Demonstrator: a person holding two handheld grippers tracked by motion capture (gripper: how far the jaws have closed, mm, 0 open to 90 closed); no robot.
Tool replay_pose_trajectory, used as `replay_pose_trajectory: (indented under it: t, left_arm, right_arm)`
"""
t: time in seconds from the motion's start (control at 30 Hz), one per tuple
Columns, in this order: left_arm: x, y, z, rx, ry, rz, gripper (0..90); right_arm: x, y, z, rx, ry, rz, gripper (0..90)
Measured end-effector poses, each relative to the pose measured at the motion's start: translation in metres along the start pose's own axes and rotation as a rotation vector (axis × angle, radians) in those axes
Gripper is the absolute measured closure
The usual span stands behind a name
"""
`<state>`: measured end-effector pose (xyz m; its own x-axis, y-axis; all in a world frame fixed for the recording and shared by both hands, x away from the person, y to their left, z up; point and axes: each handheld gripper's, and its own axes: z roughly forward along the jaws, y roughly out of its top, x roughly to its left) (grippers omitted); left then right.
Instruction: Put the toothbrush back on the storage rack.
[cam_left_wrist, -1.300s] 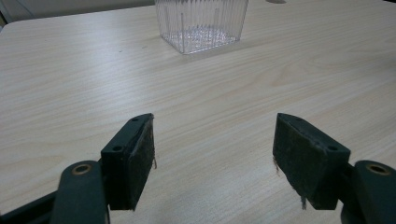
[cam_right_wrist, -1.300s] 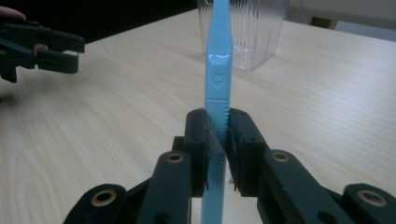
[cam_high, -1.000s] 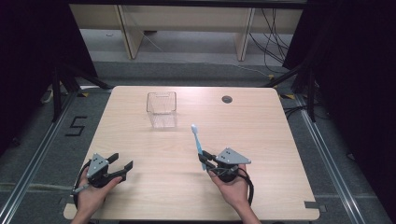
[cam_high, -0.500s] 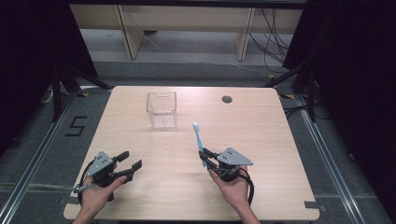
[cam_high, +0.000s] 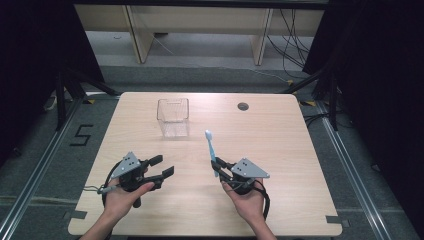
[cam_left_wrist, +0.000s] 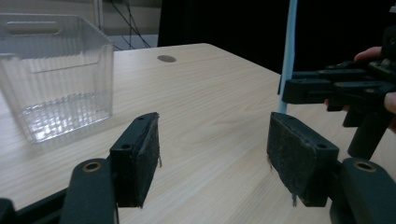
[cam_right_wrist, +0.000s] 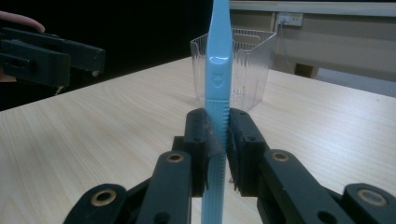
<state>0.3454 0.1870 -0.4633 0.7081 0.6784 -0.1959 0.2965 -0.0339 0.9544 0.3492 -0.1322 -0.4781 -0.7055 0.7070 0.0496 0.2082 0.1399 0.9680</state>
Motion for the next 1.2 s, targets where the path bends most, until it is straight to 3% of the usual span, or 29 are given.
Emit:
replay_pose_trajectory:
  t: [0.03,0.07,0.1,0.17,0.27,0.33,0.37,0.4,0.43,0.47,0.53,0.57,0.6,0.63,0.73,0.77,0.93,0.97,1.1,1.17,1.2]
  left_arm:
    - [-0.002,0.002,0.003,-0.002,-0.01,-0.001,34.1]
    - [-0.003,0.004,0.006,-0.006,-0.022,-0.003,34.6]
    - [-0.004,0.006,0.007,-0.001,-0.024,-0.002,35.0]
    - [-0.006,0.009,0.011,-0.006,-0.035,-0.011,36.3]
    - [-0.007,0.014,0.017,-0.039,-0.051,0.01,37.2]
    - [-0.013,0.018,0.02,-0.014,-0.067,-0.018,38.8]
    - [-0.013,0.018,0.02,-0.014,-0.067,-0.018,39.4]
    - [-0.014,0.019,0.022,-0.014,-0.071,-0.018,40.0]
    - [-0.015,0.021,0.024,-0.015,-0.077,-0.019,40.0]
    - [-0.015,0.022,0.025,-0.009,-0.081,-0.01,41.6]
    - [-0.019,0.025,0.032,-0.03,-0.11,-0.018,43.4]
    - [-0.02,0.027,0.033,-0.019,-0.106,-0.017,44.3]
    - [-0.02,0.027,0.033,-0.019,-0.106,-0.017,45.3]
    - [-0.022,0.03,0.038,-0.022,-0.117,-0.019,46.2]
    - [-0.023,0.032,0.042,-0.019,-0.122,-0.019,48.2]
    - [-0.023,0.032,0.045,-0.02,-0.127,-0.021,48.8]
    - [-0.025,0.036,0.054,-0.014,-0.138,-0.026,53.0]
    - [-0.025,0.036,0.054,-0.014,-0.138,-0.026,53.8]
    - [-0.027,0.038,0.059,-0.015,-0.156,-0.029,55.8]
    - [-0.028,0.038,0.061,-0.007,-0.155,-0.022,56.9]
    - [-0.028,0.038,0.062,-0.005,-0.157,-0.024,57.4]
  right_arm:
    - [-0.001,0.0,0.0,-0.009,-0.001,-0.017,79.1]
    - [0.001,0.0,0.0,-0.005,-0.005,0.001,79.0]
    - [0.0,0.001,0.002,-0.032,-0.019,-0.023,79.1]
    - [0.002,0.001,0.003,-0.026,0.009,-0.004,79.0]
    - [0.002,0.001,0.004,-0.026,0.0,-0.011,79.1]
    - [0.004,0.002,0.005,-0.013,0.001,-0.003,79.0]
    - [0.004,0.002,0.005,-0.013,0.001,-0.003,79.0]
    - [0.003,0.002,0.007,-0.036,-0.011,-0.04,79.0]
    - [0.003,0.002,0.007,-0.036,-0.011,-0.04,79.0]
    - [0.006,0.002,0.008,-0.025,0.007,-0.008,79.1]
    - [0.006,0.003,0.009,-0.027,0.001,-0.022,79.1]
    - [0.007,0.003,0.011,-0.034,0.018,-0.013,79.1]
    - [0.007,0.004,0.011,-0.026,-0.001,-0.033,79.1]
    - [0.009,0.003,0.013,-0.038,0.018,-0.01,79.1]
    - [0.01,0.003,0.013,-0.034,0.017,0.001,79.1]
    - [0.01,0.003,0.013,-0.037,0.008,-0.019,79.1]
    - [0.011,0.003,0.014,-0.025,0.015,-0.006,79.1]
    - [0.01,0.003,0.016,-0.048,0.017,-0.027,79.1]
    - [0.011,0.003,0.016,-0.041,0.007,-0.03,79.1]
    - [0.013,0.003,0.016,-0.036,0.013,-0.004,79.0]
    - [0.011,0.003,0.016,-0.035,0.008,-0.037,79.1]
